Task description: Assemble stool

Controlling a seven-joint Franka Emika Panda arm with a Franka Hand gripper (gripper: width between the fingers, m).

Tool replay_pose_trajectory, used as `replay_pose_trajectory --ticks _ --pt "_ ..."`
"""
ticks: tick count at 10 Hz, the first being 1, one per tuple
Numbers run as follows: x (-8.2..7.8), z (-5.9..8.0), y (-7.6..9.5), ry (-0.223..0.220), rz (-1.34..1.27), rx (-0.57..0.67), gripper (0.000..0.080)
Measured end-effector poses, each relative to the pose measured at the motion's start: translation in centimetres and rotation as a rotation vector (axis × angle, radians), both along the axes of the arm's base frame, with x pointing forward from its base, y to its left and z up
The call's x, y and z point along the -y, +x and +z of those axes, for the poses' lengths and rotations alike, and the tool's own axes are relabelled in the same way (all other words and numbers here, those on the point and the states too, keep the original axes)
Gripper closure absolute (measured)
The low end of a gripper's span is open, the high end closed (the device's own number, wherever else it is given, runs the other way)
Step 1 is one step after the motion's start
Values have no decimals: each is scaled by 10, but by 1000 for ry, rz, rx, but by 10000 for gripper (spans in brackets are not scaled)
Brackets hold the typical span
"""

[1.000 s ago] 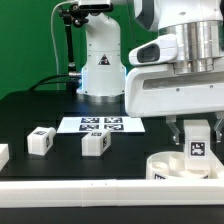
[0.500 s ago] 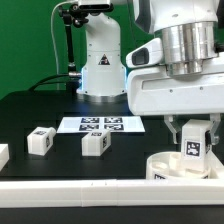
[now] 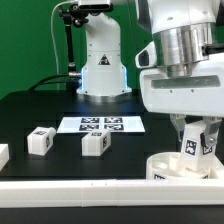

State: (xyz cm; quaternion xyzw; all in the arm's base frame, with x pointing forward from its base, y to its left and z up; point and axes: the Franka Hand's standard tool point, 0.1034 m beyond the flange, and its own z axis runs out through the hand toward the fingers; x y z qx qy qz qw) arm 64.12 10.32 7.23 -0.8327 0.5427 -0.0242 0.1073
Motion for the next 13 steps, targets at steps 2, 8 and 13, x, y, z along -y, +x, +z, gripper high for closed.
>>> replay_pose_trajectory --ticks 2,8,13 --pt "-1 0 0 33 -79 -10 453" --pt "-2 10 2 52 14 -6 158" --pt "1 31 8 6 313 67 150"
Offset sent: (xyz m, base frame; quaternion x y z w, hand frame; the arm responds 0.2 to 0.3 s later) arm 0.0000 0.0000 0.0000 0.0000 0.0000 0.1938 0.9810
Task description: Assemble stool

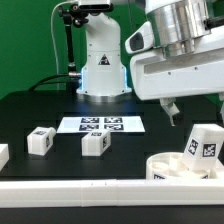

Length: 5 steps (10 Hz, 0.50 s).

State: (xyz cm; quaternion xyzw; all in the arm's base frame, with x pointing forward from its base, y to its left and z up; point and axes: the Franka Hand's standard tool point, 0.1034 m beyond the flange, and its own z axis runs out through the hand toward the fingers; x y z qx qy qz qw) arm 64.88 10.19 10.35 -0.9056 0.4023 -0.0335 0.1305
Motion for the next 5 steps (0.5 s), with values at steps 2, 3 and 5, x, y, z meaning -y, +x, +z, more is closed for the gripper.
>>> replay_pose_trajectory --ticks 2,3,5 --pt "-6 -1 -1 -63 204 34 150" --pt "-11 0 -2 -92 304 50 150" --pt "-13 2 0 -153 522 89 150"
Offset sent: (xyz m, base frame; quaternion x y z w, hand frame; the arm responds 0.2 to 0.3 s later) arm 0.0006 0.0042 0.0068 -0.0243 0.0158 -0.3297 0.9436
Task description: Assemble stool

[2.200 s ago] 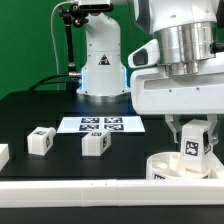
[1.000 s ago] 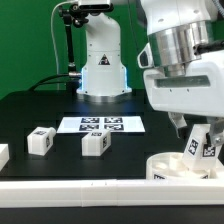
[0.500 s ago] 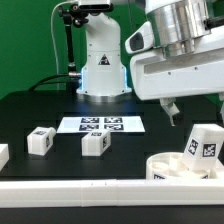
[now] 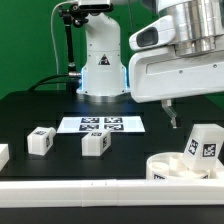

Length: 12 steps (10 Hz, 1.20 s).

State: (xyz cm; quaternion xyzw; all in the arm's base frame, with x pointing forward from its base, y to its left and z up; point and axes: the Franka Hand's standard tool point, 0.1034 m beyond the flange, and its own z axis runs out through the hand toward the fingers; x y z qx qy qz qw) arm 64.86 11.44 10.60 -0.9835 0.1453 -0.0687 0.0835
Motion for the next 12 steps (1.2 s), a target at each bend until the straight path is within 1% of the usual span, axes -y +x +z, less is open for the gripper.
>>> replay_pose_trajectory --ticks 1,3,5,7,10,12 --pt "-3 1 1 -36 123 20 150" --pt "1 0 1 -59 248 36 150" --pt "1 -1 1 -81 383 54 150" --pt "1 -1 -1 -142 622 79 150" --pt "1 1 -1 -212 935 111 150" --pt "4 0 -1 -237 1065 121 150"
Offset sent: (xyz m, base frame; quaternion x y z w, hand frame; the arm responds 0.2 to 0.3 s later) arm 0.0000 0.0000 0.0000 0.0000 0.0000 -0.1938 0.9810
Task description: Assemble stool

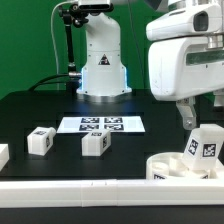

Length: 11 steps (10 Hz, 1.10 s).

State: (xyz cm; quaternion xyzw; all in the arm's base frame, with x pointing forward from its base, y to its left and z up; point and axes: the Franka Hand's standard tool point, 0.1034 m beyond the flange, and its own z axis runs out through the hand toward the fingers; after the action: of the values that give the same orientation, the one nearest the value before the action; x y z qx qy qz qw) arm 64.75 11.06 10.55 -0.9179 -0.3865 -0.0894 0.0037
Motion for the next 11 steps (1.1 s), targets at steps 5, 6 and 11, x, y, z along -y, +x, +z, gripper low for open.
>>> replay_pose_trajectory --ticks 5,6,11 --pt "2 -1 2 -103 344 34 150" --pt "3 -2 1 -127 422 31 150" --pt "0 -13 -6 -250 852 35 150"
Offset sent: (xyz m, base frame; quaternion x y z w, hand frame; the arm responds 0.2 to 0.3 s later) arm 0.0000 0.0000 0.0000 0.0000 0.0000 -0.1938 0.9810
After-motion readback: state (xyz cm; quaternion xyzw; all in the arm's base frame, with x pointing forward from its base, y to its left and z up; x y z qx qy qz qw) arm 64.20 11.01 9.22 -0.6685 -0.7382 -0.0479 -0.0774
